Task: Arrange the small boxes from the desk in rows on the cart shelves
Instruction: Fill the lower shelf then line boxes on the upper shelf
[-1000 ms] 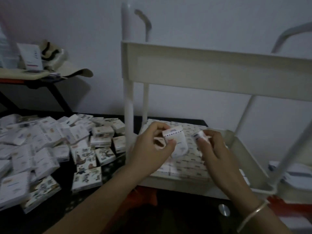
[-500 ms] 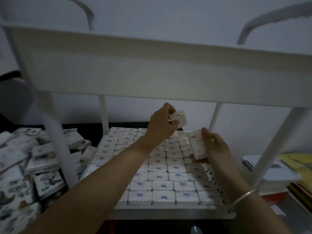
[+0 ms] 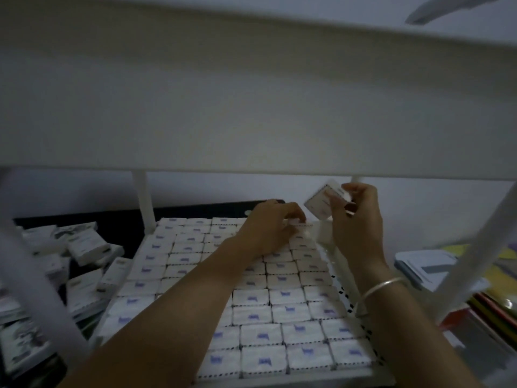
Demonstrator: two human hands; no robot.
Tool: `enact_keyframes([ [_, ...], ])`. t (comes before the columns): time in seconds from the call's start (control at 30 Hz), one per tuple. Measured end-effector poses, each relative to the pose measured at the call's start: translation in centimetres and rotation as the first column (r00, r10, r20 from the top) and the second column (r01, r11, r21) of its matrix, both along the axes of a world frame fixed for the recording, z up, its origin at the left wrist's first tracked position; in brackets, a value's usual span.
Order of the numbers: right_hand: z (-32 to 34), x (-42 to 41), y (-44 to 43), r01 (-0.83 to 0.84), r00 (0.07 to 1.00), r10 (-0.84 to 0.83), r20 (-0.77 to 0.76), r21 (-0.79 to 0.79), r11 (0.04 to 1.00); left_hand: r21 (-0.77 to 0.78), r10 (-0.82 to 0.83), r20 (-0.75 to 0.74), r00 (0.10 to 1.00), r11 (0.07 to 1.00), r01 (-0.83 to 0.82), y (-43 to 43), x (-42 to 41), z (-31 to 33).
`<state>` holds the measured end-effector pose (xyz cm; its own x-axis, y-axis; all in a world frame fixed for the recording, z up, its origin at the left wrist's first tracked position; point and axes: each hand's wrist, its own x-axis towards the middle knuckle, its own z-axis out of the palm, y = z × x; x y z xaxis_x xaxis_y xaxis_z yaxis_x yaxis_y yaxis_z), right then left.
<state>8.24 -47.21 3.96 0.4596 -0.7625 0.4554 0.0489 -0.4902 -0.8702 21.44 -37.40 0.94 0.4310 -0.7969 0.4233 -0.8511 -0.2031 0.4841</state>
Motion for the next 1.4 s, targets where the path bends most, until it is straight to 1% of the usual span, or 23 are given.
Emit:
enact_keyframes([
  [0.07,0.4,0.8,-0.8,0.042,0.998,-0.046,-0.044,-0.075,0.996,0.045,0.029,0.032,0.999,0.999,-0.031,0.0,0.1,-0.2],
  [0.17,0.5,2.2,-1.4,0.049,0.983,-0.075,-0.169,-0.154,0.987,0.134,0.074,0.028,0.997,0.988,-0.077,0.2,0.0,0.0],
  [0.23,-0.2,2.9,-1.8,0.036,0.959,-0.106,-0.264,-0.258,0.965,0.144,0.088,0.039,0.995,0.985,-0.093,0.2,-0.1,0.3],
  [0.3,-1.1,3.5,-2.2,-0.003,0.936,-0.115,-0.334,-0.331,0.944,0.14,0.094,0.12,0.988,0.984,-0.11,0.3,-0.2,0.7],
  [0.33,-1.5,3.7,-2.4,-0.033,0.929,-0.095,-0.359,-0.335,0.941,0.13,0.098,0.161,0.982,0.984,-0.119,0.3,-0.2,0.7],
  [0.4,-2.1,3.9,-2.7,-0.096,0.916,-0.037,-0.4,-0.306,0.947,0.098,0.121,0.182,0.976,0.985,-0.14,0.4,-0.3,0.8],
  [0.53,-2.7,4.1,-2.8,-0.188,0.857,0.031,-0.515,-0.255,0.949,0.085,0.133,0.144,0.981,0.986,-0.146,0.5,-0.5,0.6],
  [0.6,-2.9,4.1,-2.7,-0.223,0.825,0.066,-0.561,-0.216,0.951,0.103,0.128,0.119,0.985,0.985,-0.14,0.7,-0.5,0.5],
  [0.67,-3.0,3.8,-2.7,-0.163,0.836,-0.005,-0.549,-0.257,0.952,0.128,0.132,0.114,0.985,0.981,-0.146,0.9,-0.6,0.4],
  [0.73,-2.9,3.3,-2.8,-0.082,0.863,-0.097,-0.496,-0.327,0.942,0.102,0.144,0.09,0.985,0.983,-0.153,1.1,-0.8,0.5],
  [0.77,-2.9,3.2,-2.6,-0.097,0.849,-0.103,-0.518,-0.344,0.934,0.065,0.161,0.065,0.985,0.984,-0.165,1.4,-1.0,0.6],
  [0.8,-2.9,3.2,-2.5,-0.138,0.809,-0.094,-0.58,-0.344,0.929,0.027,0.177,0.035,0.984,0.984,-0.178,1.7,-1.3,0.7],
  [0.87,-2.7,3.2,-2.1,-0.219,0.696,-0.075,-0.714,-0.311,0.925,-0.026,0.201,-0.023,0.979,0.979,-0.201,2.8,-2.2,1.3],
  [0.9,-2.4,3.0,-1.8,-0.242,0.653,-0.074,-0.754,-0.3,0.923,-0.036,0.202,-0.047,0.978,0.978,-0.204,3.6,-2.9,1.7],
  [0.93,-2.0,2.8,-1.6,-0.257,0.63,-0.078,-0.773,-0.302,0.918,-0.039,0.196,-0.064,0.979,0.979,-0.198,4.4,-3.7,2.3],
  [0.97,-1.5,2.5,-1.1,-0.279,0.625,-0.087,-0.776,-0.326,0.903,-0.034,0.19,-0.08,0.979,0.981,-0.193,5.5,-4.7,2.7],
  [1.0,-1.2,2.1,-0.4,-0.305,0.638,-0.089,-0.765,-0.357,0.883,-0.024,0.189,-0.098,0.977,0.981,-0.192,6.8,-5.7,3.0],
  [1.07,-0.8,1.0,1.6,-0.329,0.726,-0.062,-0.684,-0.426,0.843,-0.022,0.193,-0.117,0.974,0.98,-0.197,10.0,-7.6,2.9],
  [1.13,-0.3,-0.6,5.2,-0.332,0.817,0.031,-0.576,-0.426,0.842,-0.104,0.176,-0.101,0.979,0.977,-0.186,13.9,-9.3,2.3],
  [1.2,0.0,-2.5,9.8,-0.362,0.874,0.106,-0.474,-0.492,0.792,-0.188,0.171,-0.093,0.981,0.964,-0.187,17.9,-10.8,1.5],
  [1.3,0.6,-5.3,16.5,-0.412,0.894,0.191,-0.405,-0.578,0.705,-0.238,0.233,-0.066,0.97,0.941,-0.242,23.9,-12.6,0.6],
  [1.4,-0.1,-6.1,21.4,-0.521,0.846,0.297,-0.443,-0.561,0.644,-0.242,0.388,0.009,0.922,0.895,-0.374,29.8,-13.5,-0.8],
])
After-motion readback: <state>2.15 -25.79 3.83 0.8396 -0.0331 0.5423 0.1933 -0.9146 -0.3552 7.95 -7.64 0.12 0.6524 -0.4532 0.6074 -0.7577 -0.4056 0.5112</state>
